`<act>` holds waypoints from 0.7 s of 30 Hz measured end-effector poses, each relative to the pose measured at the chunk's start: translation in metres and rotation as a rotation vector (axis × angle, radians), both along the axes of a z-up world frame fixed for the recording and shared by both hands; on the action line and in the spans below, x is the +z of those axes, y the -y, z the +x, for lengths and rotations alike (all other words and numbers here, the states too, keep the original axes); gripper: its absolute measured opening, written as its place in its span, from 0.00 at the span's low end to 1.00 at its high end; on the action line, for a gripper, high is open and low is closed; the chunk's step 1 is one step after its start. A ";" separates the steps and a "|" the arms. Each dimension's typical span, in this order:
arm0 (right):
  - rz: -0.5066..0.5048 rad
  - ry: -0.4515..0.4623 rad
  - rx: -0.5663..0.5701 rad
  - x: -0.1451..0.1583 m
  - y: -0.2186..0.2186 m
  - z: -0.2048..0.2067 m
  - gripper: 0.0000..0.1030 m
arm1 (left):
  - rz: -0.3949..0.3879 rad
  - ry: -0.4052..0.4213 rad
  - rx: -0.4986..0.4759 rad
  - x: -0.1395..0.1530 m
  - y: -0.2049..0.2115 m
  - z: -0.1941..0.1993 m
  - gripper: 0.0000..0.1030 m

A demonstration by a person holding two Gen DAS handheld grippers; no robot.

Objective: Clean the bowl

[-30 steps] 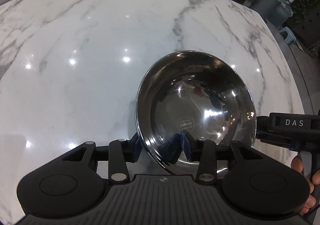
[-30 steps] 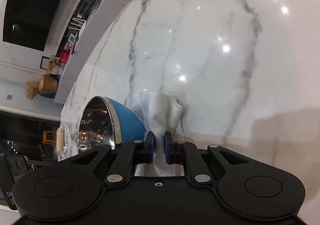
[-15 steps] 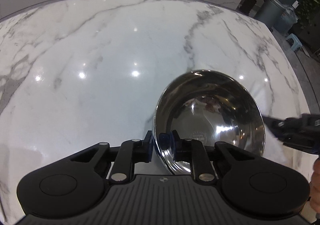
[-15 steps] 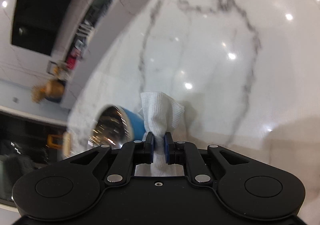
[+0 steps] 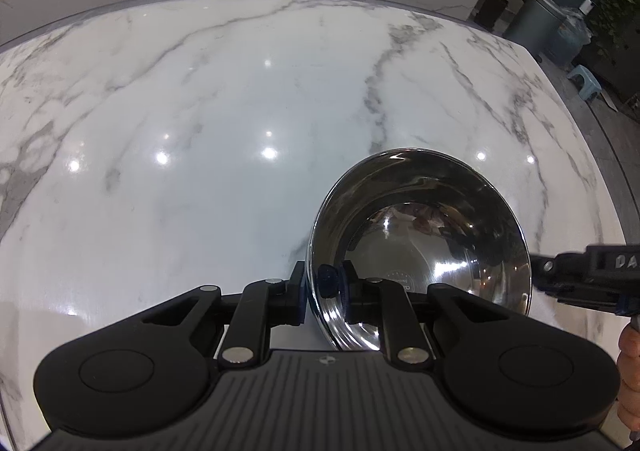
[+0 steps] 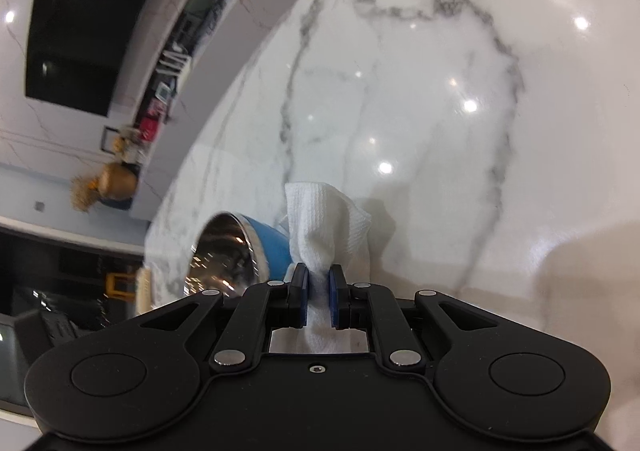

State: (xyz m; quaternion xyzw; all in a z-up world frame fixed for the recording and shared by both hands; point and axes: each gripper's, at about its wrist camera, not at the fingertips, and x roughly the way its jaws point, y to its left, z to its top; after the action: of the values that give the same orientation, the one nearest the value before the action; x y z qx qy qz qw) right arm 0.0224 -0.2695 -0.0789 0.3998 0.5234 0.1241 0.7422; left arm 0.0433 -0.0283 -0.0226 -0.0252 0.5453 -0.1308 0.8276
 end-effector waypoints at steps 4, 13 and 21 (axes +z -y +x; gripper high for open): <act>-0.059 -0.043 0.044 -0.008 -0.022 0.007 0.09 | 0.003 0.000 -0.022 0.000 0.005 -0.002 0.15; -0.053 -0.055 0.041 -0.016 -0.055 0.027 0.09 | -0.002 -0.027 -0.017 -0.003 0.010 -0.005 0.23; -0.056 -0.031 0.025 -0.004 -0.044 0.030 0.09 | 0.006 -0.016 -0.026 -0.001 0.007 -0.006 0.17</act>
State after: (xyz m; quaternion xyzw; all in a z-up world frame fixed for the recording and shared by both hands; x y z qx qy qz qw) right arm 0.0520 -0.2254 -0.0832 0.3740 0.5431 0.1125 0.7433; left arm 0.0376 -0.0350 -0.0239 -0.0168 0.5527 -0.1397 0.8214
